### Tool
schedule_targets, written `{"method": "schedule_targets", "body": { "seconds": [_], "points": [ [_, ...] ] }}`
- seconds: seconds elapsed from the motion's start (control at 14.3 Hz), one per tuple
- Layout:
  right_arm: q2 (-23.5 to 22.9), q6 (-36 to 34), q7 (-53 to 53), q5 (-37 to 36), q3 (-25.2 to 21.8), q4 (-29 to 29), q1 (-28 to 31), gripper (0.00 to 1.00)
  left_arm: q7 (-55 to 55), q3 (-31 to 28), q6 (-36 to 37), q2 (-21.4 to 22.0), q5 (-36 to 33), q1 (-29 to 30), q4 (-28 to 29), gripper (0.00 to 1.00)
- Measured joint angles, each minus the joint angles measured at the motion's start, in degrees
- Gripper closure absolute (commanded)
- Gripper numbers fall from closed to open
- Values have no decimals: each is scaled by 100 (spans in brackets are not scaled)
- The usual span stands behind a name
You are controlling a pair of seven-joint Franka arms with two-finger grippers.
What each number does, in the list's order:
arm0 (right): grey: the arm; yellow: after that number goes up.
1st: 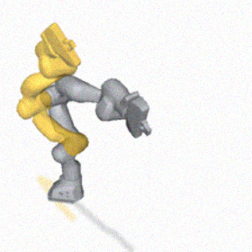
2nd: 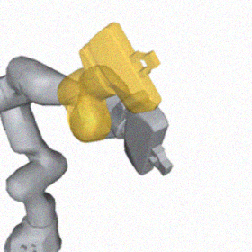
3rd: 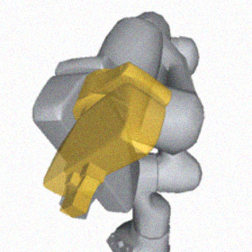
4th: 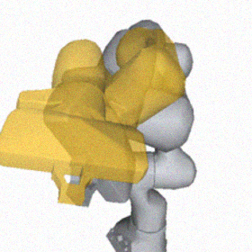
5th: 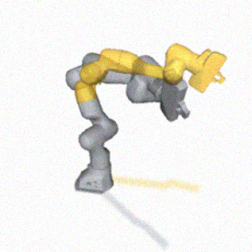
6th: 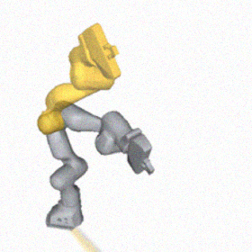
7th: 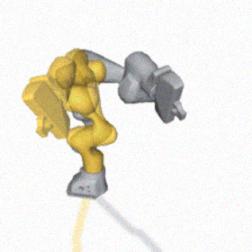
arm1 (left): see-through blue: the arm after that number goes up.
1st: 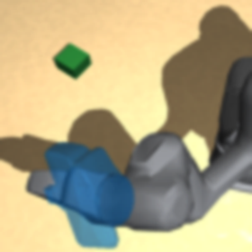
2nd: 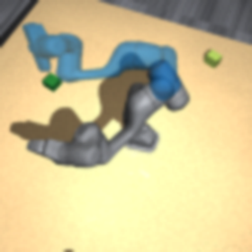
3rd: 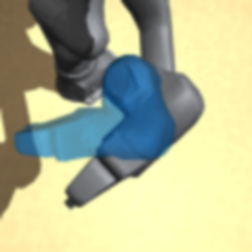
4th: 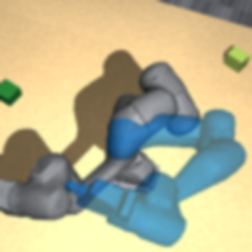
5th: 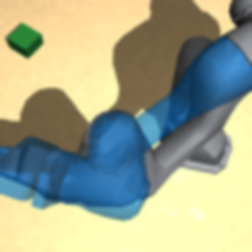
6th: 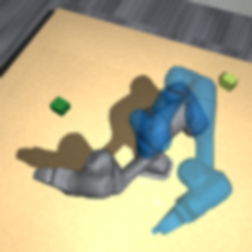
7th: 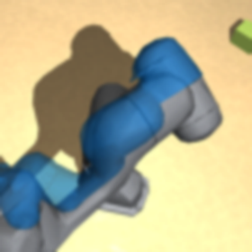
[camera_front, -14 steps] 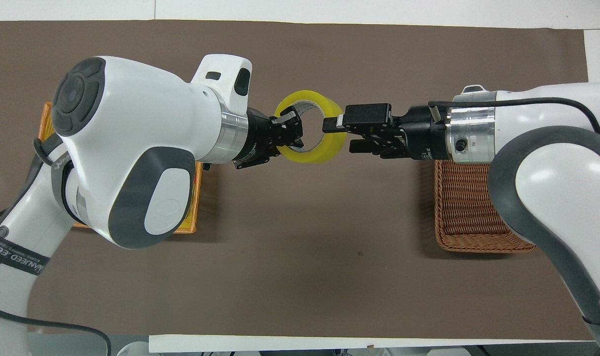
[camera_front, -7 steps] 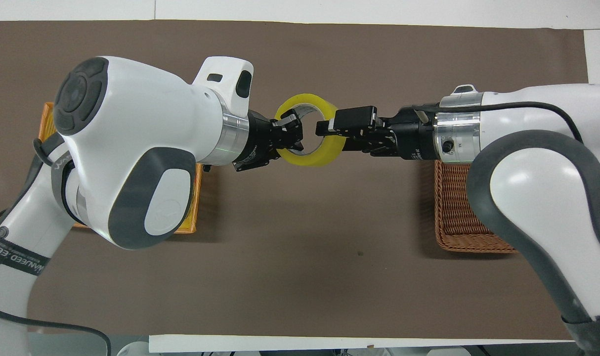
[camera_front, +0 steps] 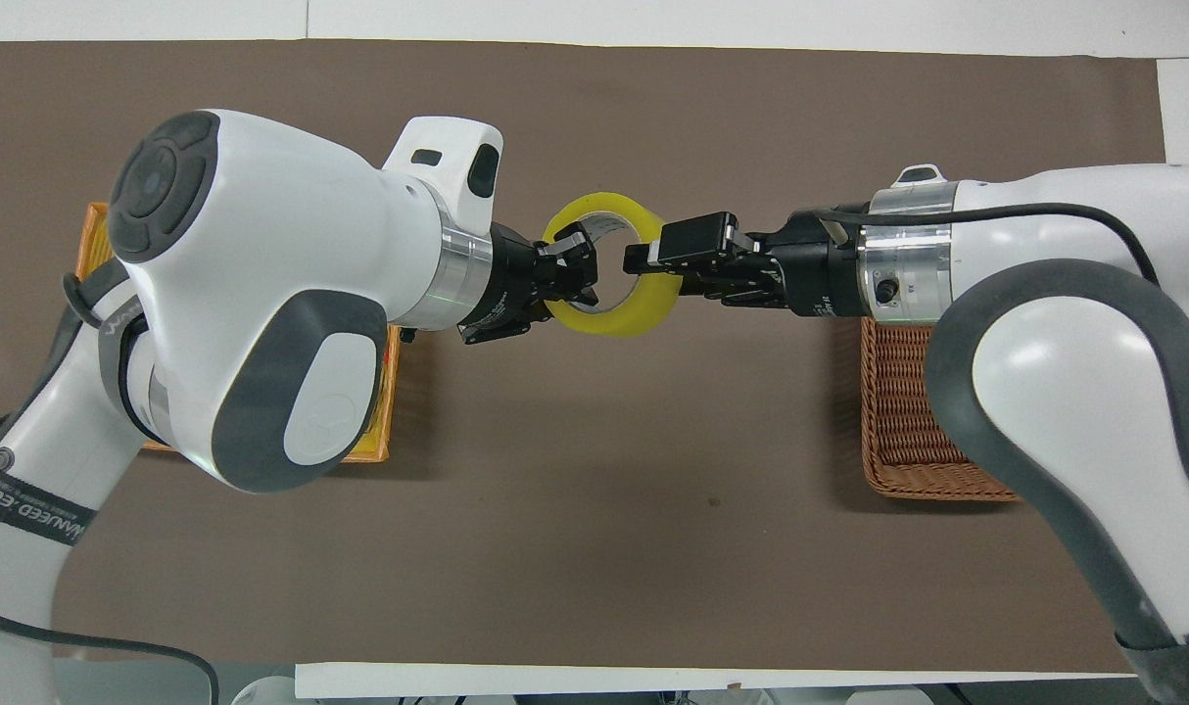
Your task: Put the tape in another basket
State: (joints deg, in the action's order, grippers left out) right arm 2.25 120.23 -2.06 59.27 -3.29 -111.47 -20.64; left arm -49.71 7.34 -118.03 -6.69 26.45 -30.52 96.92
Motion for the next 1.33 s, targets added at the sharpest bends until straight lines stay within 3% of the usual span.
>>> {"method": "schedule_targets", "body": {
  "seconds": [0.14, 0.21, 0.28, 0.35, 0.49, 0.63, 0.91, 1.33],
  "points": [
    [0, 0, 0, 0, -1, 0, 0, 100, 0, 0, 0, 0, 0, 0, 0, 99],
    [0, 0, 0, 0, -1, 0, 0, 100, -1, 0, 0, 0, 0, 0, -1, 81],
    [0, -1, 0, 0, -1, 0, 0, 100, -1, 0, 0, 1, 0, 0, -1, 42],
    [1, -2, 0, 1, -2, 1, 0, 100, -2, 0, 1, 3, 0, 0, -1, 26],
    [-27, 0, -54, -10, -27, -11, 9, 100, -5, -1, 1, 60, 0, 0, -29, 8],
    [-69, 0, -55, -11, -48, -12, 21, 100, -18, -37, 63, 199, 0, 14, -58, 1],
    [-77, -203, -45, -282, -52, -28, 255, 100, -21, -145, 588, 479, -11, 337, -91, 1],
    [-20, -1264, 640, -934, -104, -234, 1717, 100, 312, -193, 1723, 770, -1009, 1711, -138, 1]
  ]
}}
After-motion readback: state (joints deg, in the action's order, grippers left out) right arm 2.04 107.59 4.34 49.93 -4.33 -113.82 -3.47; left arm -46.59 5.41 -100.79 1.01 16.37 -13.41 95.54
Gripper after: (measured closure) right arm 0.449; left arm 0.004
